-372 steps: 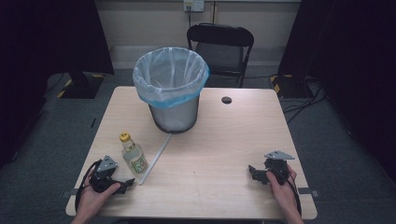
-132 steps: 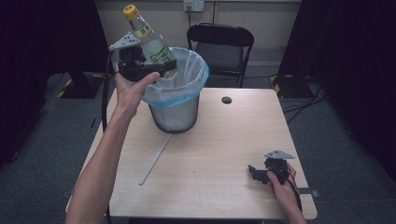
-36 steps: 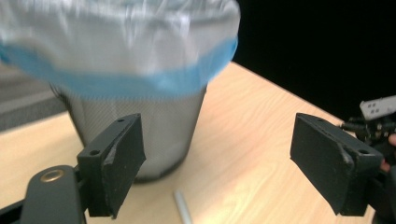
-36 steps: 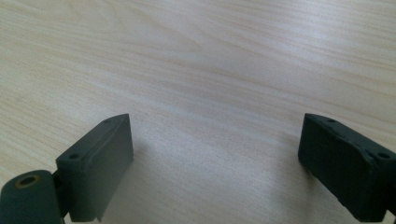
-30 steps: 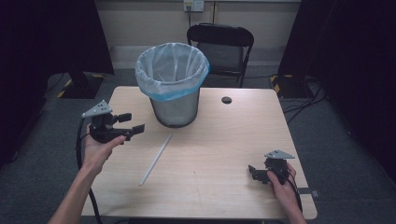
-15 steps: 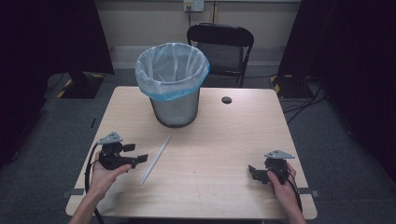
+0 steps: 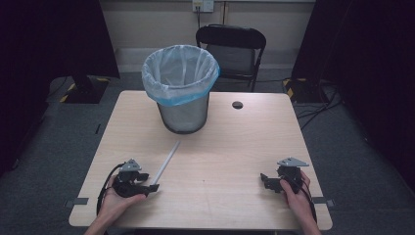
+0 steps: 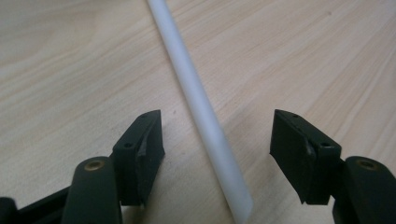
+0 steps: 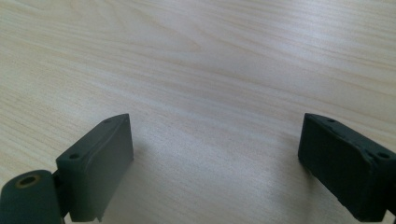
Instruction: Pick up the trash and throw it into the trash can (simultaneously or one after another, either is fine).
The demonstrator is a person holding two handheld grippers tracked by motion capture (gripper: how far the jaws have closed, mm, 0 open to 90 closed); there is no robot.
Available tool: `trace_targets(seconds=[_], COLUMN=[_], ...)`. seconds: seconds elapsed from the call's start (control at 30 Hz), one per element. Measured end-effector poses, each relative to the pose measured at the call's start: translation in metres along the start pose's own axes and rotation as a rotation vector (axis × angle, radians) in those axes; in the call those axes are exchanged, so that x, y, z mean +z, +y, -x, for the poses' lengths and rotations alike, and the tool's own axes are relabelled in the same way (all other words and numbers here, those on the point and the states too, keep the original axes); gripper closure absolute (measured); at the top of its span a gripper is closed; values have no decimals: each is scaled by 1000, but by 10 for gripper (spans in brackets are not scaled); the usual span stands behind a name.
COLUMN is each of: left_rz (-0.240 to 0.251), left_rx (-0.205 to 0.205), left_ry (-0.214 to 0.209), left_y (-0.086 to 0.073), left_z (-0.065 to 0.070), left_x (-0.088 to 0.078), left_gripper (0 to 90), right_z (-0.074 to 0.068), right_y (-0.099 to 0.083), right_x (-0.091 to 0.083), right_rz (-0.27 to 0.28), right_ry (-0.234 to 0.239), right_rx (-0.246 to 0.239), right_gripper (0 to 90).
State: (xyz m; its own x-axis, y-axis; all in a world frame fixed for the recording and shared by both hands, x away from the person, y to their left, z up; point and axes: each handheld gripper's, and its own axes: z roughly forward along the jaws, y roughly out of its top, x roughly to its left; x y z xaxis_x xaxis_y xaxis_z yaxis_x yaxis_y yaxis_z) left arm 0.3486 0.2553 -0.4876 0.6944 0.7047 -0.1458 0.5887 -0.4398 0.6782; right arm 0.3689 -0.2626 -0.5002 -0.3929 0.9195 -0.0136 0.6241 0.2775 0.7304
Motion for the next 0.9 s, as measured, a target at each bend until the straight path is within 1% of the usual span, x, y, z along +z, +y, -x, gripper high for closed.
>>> trace_targets(seconds=[0.03,0.1,0.13,0.2,0.23,0.27,0.3,0.47,0.53,0.7,0.73,0.77,0.9], left_rz=[1,9,6,0,-5,-7,-14,-21,-22,-16,-10,-11,-18], left_rx=[3,24,45,74,86,90,96,104,107,98,88,88,101], left_ry=[4,19,40,66,83,89,96,93,84,76,73,70,72], left_y=[0,-1,-1,-1,-1,0,0,1,1,1,1,1,2], left_z=[1,2,3,3,4,5,6,9,8,6,5,4,4], left_x=[0,0,0,0,0,0,0,0,0,0,0,0,0], left_gripper=[360,439,470,542,583,609,618,683,708,764,779,793,796], right_z=[0,0,0,0,0,0,0,0,0,0,0,0,0], right_y=[0,0,0,0,0,0,0,0,0,0,0,0,0], right_x=[0,0,0,0,0,0,0,0,0,0,0,0,0], right_rz=[0,0,0,0,0,0,0,0,0,0,0,0,0], right_ry=[0,0,0,0,0,0,0,0,0,0,0,0,0], right_rx=[0,0,0,0,0,0,0,0,0,-1,-1,0,0], right_gripper=[93,93,93,93,93,93,93,93,93,94,93,93,93])
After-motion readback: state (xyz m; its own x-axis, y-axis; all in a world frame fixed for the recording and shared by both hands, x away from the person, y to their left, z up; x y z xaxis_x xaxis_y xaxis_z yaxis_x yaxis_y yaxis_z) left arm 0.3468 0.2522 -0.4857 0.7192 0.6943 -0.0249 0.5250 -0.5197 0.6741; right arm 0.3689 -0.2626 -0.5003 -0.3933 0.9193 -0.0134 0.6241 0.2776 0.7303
